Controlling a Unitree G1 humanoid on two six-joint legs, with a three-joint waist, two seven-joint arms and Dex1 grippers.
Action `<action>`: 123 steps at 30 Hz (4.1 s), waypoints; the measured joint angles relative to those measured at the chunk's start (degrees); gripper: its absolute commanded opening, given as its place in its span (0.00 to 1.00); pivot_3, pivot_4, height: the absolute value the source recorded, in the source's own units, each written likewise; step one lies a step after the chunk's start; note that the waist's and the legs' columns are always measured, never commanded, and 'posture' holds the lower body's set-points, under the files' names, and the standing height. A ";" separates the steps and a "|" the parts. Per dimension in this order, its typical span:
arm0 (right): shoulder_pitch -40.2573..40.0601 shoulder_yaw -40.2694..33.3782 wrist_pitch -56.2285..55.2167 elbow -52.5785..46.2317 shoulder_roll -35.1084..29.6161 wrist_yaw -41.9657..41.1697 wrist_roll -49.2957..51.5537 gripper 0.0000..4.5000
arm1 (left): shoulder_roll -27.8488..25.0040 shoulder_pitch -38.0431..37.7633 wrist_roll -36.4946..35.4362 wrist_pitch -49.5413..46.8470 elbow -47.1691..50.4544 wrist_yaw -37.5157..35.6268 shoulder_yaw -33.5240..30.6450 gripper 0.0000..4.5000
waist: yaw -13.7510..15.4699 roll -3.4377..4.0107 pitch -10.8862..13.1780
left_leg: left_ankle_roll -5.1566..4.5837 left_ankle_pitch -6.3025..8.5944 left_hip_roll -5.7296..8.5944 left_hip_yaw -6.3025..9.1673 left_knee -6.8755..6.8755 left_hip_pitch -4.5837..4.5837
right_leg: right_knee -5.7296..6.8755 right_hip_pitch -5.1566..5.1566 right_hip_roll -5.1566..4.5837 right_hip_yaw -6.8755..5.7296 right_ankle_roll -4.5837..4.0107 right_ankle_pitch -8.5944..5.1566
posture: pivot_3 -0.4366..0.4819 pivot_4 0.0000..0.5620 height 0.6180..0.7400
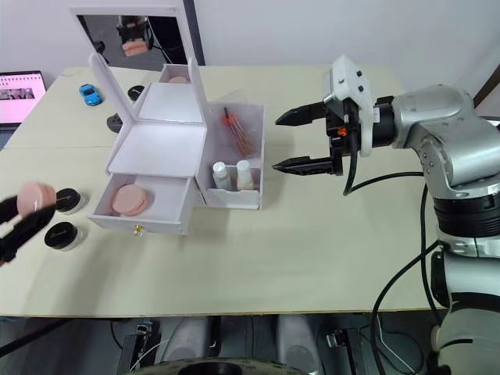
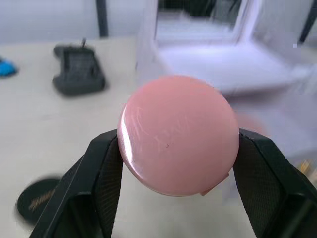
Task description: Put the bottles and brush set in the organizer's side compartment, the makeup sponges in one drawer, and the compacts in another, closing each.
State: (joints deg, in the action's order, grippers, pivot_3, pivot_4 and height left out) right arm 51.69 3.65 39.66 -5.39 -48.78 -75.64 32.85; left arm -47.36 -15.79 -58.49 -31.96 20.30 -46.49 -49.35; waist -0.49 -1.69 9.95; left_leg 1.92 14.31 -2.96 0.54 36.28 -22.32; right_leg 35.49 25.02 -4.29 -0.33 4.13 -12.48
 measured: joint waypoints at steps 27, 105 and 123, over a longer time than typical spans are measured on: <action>-8.00 -8.99 10.29 -12.08 -4.10 11.27 7.80 1.00 | -10.90 28.29 19.25 -0.61 -1.63 -10.38 39.07 0.59 | -0.27 0.03 0.04 | -0.02 0.00 -0.06 -0.06 -0.09 0.04 | -0.11 -0.08 0.20 0.13 -0.01 0.04 | 0.48 0.27 0.87; 2.21 -2.36 7.23 -1.31 4.37 10.16 0.98 1.00 | 18.01 8.39 20.61 10.03 -2.26 3.68 25.62 0.00 | -0.30 -0.02 0.02 | -0.02 0.00 -0.61 -0.08 0.09 0.04 | -0.17 -0.01 0.87 0.29 -0.35 0.35 | 0.48 0.27 0.87; -1.42 -4.97 18.82 -10.44 -0.18 12.31 11.47 1.00 | 18.04 17.40 23.02 11.65 -11.12 2.72 29.04 0.00 | -0.06 -0.01 0.02 | -0.02 0.00 -0.67 -0.05 0.41 0.03 | -0.16 -0.11 0.91 0.28 -0.25 0.30 | 0.48 0.27 0.87</action>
State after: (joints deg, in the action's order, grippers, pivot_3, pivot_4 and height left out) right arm 50.27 -1.31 58.48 -15.83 -48.96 -63.34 44.33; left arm -29.31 1.60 -35.46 -20.31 9.18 -43.77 -20.31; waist -0.56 -1.70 9.97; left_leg 1.91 14.31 -3.62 0.50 36.69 -22.29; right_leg 35.33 24.91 -3.38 -0.05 3.88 -12.18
